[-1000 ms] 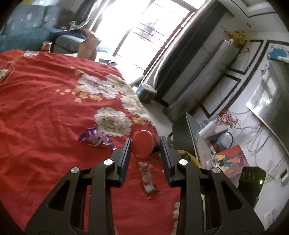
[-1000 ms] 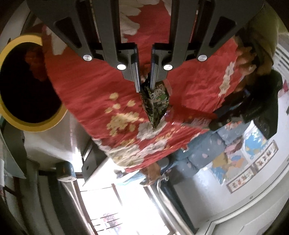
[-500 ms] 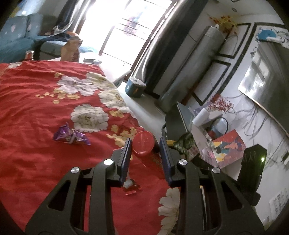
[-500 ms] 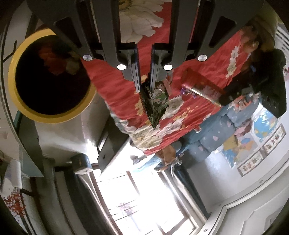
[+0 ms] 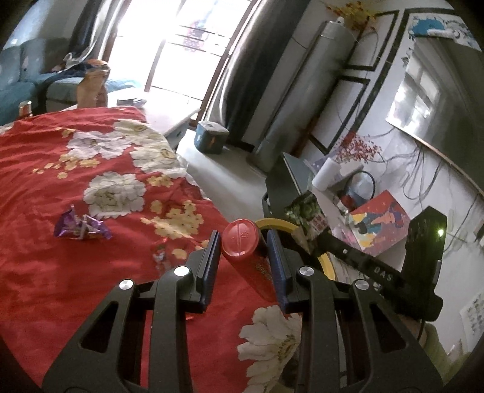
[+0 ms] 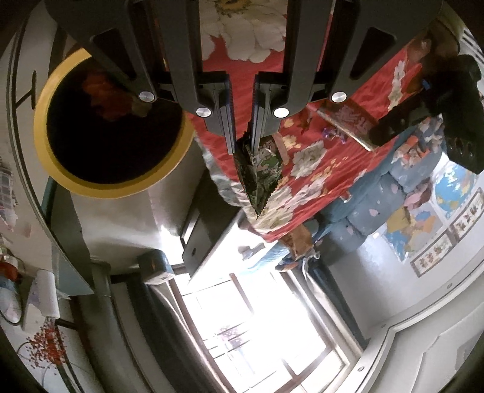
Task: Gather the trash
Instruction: 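Carry the bottle and wrapper with both tools over the yellow bin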
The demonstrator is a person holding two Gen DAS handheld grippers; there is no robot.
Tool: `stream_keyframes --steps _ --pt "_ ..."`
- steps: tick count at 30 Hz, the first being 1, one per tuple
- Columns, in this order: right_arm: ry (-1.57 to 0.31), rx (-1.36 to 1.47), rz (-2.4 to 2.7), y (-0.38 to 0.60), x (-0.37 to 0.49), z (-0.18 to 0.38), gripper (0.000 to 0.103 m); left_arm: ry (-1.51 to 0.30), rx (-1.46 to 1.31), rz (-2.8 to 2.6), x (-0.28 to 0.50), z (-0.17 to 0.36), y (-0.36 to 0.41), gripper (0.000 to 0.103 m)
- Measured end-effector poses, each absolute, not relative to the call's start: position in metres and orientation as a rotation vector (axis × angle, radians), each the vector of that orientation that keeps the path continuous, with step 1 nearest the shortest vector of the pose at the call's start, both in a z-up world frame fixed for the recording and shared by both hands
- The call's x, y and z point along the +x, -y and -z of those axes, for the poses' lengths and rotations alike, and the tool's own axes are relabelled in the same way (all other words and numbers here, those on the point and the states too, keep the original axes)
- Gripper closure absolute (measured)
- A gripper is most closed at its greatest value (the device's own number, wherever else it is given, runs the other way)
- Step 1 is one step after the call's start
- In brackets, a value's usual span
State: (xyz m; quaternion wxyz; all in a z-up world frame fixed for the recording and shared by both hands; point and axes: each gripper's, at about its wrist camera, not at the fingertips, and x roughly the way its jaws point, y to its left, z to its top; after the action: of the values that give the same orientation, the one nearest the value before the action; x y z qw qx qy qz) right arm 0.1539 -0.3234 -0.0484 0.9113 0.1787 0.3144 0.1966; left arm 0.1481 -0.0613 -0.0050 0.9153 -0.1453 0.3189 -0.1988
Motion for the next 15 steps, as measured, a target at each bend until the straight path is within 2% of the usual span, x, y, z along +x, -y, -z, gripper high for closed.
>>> stream_keyframes --steps 15 --pt "-0.619 0.434 -0.293 0.369 0.158 0.061 0.093 -0.699 -0.183 0.501 0.165 0.016 0.131 0.078"
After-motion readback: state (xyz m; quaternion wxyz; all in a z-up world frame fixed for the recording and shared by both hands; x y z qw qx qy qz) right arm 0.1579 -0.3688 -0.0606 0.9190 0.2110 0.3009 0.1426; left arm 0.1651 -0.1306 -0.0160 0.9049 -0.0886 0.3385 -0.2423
